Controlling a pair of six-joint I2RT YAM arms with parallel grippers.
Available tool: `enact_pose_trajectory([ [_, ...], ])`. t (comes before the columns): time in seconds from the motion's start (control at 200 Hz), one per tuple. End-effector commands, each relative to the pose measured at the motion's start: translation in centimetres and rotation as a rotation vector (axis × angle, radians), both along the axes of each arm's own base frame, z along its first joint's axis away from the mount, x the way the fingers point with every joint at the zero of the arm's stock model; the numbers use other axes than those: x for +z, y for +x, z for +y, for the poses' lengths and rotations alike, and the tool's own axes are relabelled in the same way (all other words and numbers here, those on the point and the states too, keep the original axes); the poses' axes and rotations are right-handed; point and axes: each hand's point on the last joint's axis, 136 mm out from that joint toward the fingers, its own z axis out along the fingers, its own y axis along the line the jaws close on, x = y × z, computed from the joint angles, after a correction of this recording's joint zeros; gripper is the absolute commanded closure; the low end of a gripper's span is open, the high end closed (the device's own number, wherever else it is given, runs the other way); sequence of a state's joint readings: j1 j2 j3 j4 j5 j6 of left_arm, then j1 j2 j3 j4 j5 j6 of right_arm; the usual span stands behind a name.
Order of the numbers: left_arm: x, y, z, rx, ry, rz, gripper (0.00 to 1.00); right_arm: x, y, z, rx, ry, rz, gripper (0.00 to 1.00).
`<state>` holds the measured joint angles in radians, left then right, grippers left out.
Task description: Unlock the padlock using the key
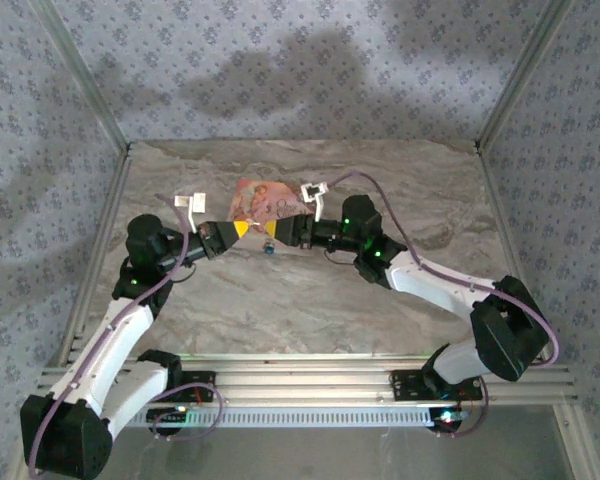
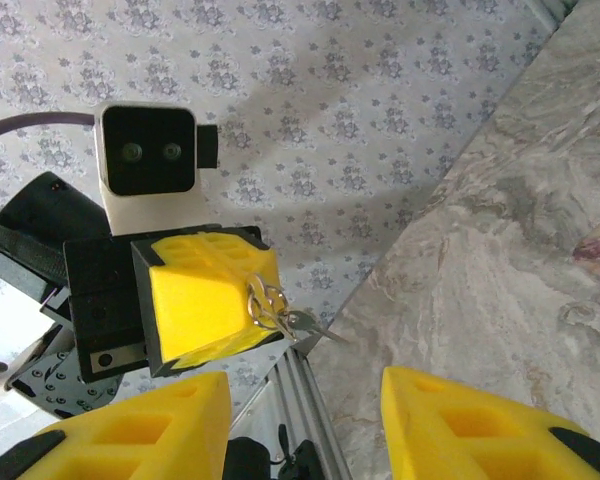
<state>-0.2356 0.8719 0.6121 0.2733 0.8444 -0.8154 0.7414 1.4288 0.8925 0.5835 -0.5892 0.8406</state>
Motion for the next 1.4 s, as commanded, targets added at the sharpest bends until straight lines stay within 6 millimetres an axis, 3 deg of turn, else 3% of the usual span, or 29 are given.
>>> enact_pose_trajectory([
  [0.0, 1.4, -0.3, 0.1, 0.001, -0.033, -0.042, 1.00, 2.4, 0.0, 0.9, 0.008, 0.052, -0.045, 0.57],
  [0.435, 2.0, -1.0, -0.6, -0.032, -0.042, -0.056, 1.00, 3.1, 0.1, 1.9, 0.035, 0.078, -0.054, 0.66],
  [0.625, 2.2, -1.0, -0.7, -0.035, -0.042, -0.060, 1.00, 3.4, 0.1, 2.2, 0.053, 0.090, -0.054, 0.78],
  [0.774, 2.1, -1.1, -0.8, -0.037, -0.038, -0.060, 1.00, 3.4, -0.2, 2.3, 0.072, 0.089, -0.066, 1.00],
  [0.899, 1.6, -1.3, -0.7, -0.046, 0.011, -0.058, 1.00, 2.5, -0.6, 1.8, 0.111, 0.008, -0.095, 1.00],
  [0.999, 0.7, -1.8, -0.5, -0.057, 0.100, -0.055, 0.70, 1.2, -1.6, 0.7, 0.167, -0.190, -0.164, 1.00],
  [1.059, 0.4, -2.2, -0.3, -0.069, 0.147, -0.069, 0.60, 0.4, -2.3, -0.4, 0.206, -0.367, -0.226, 1.00],
  [1.189, 0.8, -3.6, -0.7, -0.155, 0.186, -0.142, 0.53, -0.4, -4.1, -2.4, 0.312, -0.593, -0.251, 1.00],
  [1.394, 1.0, -5.4, -2.2, -0.274, 0.192, -0.259, 0.51, -0.4, -6.7, -3.5, 0.458, -0.689, -0.274, 1.00],
])
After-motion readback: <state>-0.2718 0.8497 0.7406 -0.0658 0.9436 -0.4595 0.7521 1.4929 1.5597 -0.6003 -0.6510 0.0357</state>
